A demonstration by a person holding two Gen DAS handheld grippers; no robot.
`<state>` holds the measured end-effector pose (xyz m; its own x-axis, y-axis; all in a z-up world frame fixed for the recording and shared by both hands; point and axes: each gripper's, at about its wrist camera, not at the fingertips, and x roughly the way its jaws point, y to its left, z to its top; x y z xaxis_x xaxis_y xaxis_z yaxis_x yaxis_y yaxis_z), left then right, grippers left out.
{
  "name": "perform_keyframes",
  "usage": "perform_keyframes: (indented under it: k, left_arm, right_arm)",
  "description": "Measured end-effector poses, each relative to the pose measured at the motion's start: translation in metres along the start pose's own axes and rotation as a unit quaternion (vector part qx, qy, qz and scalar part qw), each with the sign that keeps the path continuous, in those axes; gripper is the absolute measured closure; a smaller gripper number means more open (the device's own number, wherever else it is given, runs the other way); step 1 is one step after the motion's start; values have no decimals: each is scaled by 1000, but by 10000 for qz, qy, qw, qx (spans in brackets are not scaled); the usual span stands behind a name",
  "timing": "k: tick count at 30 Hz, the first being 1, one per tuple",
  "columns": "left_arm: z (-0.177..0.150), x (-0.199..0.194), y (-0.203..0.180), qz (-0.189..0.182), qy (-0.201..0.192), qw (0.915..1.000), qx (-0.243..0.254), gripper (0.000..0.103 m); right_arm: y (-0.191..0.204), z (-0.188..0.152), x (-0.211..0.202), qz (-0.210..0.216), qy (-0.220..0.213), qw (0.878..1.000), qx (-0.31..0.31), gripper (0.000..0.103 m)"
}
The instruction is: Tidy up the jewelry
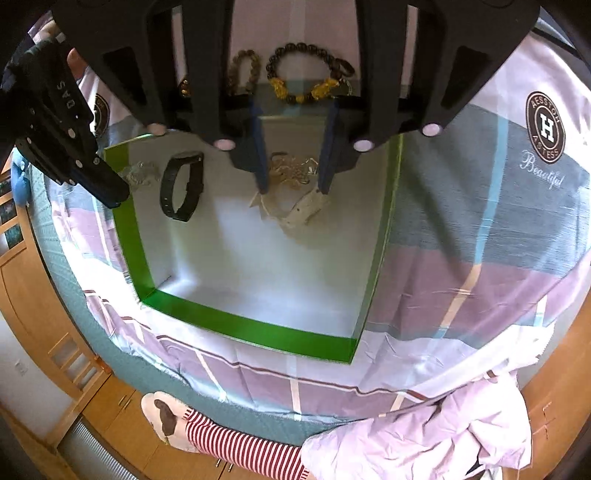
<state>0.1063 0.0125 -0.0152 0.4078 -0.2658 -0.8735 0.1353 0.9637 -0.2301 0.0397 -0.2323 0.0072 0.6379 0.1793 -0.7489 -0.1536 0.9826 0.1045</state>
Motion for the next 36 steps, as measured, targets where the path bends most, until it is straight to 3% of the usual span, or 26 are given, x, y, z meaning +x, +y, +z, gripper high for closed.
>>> perform_keyframes:
  k: [1,2,4,7,10,15,17,22,36]
  left_arm:
    - [-2,0,1,42,-17,10000,-53,53]
    - [-5,-1,1,64,-36,9999,-84,52]
    - [-11,-8,-1,-4,-13,10000,-64,51]
    - [-27,-24,-3,-85,23,10000,-42,48]
    - [-47,-31,2,106,127,9999,-20,45]
    - [-81,-5,22,448,712,9961,-259,45]
    - [-86,6,27,484,904,9941,-351,45]
    - [-91,19,22,591,1004,9929,-249,38]
    - [-96,43,11,931,1100,9895,68,37]
  right_arm:
    - [-3,-1,-1,-36,28,10000,44,79]
    - [-4,-2,-4,6,43,9999,90,70]
    - [-6,-6,-15,203,12,9997,163,64]
    - [4,-22,-31,482,190,9987,19,64]
    - [21,-41,-31,597,505,9966,-244,64]
    - [46,-79,-7,397,1139,9895,-794,64]
    - [51,-85,0,502,1272,9868,-867,64]
    - [67,-92,13,434,1418,9823,-1143,64]
    - [74,-95,34,331,1562,9806,-1138,64]
